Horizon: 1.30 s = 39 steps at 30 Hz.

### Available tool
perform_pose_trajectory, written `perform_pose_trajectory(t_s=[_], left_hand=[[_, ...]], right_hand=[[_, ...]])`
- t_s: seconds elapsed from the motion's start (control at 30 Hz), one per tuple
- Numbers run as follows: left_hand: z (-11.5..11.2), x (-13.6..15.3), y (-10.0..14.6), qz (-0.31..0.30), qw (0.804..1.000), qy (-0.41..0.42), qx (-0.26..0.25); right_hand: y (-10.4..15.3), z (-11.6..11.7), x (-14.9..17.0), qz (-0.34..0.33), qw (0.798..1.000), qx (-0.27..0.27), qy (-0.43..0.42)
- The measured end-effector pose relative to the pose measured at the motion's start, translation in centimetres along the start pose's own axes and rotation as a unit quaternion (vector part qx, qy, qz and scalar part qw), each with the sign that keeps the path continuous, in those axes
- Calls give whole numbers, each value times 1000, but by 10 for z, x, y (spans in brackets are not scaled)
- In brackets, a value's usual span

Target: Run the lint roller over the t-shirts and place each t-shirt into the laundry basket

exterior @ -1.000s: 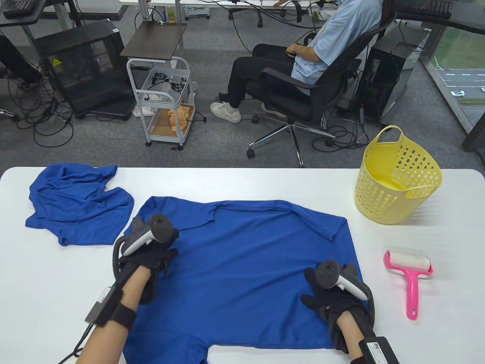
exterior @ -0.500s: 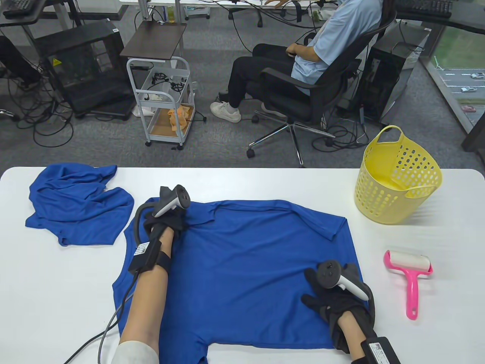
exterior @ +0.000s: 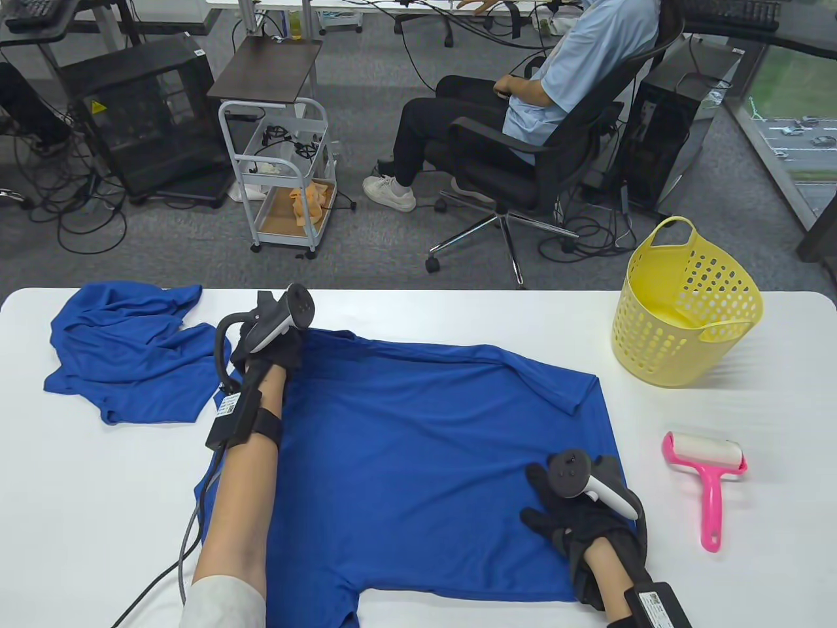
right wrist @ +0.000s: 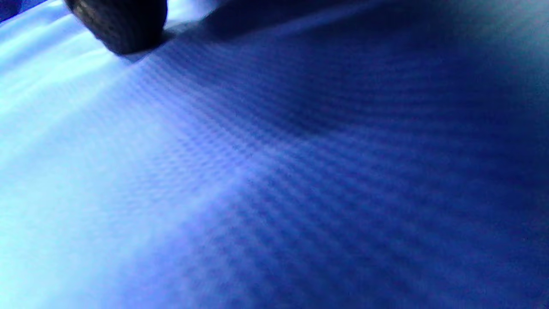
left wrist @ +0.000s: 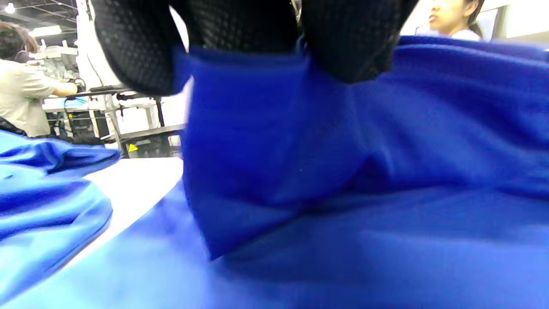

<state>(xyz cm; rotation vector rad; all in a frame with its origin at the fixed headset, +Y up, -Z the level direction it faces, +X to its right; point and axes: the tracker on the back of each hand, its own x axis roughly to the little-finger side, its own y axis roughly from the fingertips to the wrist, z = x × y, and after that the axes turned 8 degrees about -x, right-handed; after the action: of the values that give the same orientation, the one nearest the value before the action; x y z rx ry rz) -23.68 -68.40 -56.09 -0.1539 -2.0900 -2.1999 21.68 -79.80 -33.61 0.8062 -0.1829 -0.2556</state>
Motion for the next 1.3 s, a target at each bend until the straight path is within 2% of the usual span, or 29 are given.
perform_pose_trajectory(t_s=[0.07,0.17,0.23,0.27,0.33,0.4,0.43,0.5,0.63,0.73,0.83,0.93,1.0,1.1,1.17,1.3], left_hand=[[9,-6,-7,19,999,32,-10],[26,-20,-18,20,997,-35,-69],[30,-28,-22,18,993,-81,-86],[29,-30,-24,22,994,-71,-75],[25,-28,-25,39,996,13,-79],[20,-24,-26,60,993,85,-63],[18,-23,-26,67,991,101,-64],[15,-19,-28,74,987,115,-79],[8,-17,-29,44,989,136,-46],[10,-15,-24,35,990,114,-70],[9,-12,-14,35,995,92,-35],[2,-10,11,8,997,79,19],[-11,-5,32,-24,997,54,43],[-30,1,49,-20,995,29,88],[-37,5,46,-21,996,10,82],[-50,7,20,24,994,15,105]], right_hand=[[0,0,0,0,1000,1,-4],[0,0,0,1,1000,4,-5],[0,1,0,1,1000,5,-7],[0,1,0,1,1000,5,-6],[0,0,0,2,1000,4,-5],[0,1,0,1,1000,4,-5],[0,1,0,1,1000,4,-4],[0,1,0,1,1000,3,-4],[-1,2,1,-3,1000,0,-9],[-1,1,0,-4,1000,0,-9],[-1,1,0,-4,1000,0,-8],[-1,2,0,-6,1000,0,-9],[-1,2,0,-6,1000,0,-8],[-1,2,0,-5,1000,2,-7],[-1,3,0,-5,1000,4,-7],[-1,3,0,-5,1000,4,-9]])
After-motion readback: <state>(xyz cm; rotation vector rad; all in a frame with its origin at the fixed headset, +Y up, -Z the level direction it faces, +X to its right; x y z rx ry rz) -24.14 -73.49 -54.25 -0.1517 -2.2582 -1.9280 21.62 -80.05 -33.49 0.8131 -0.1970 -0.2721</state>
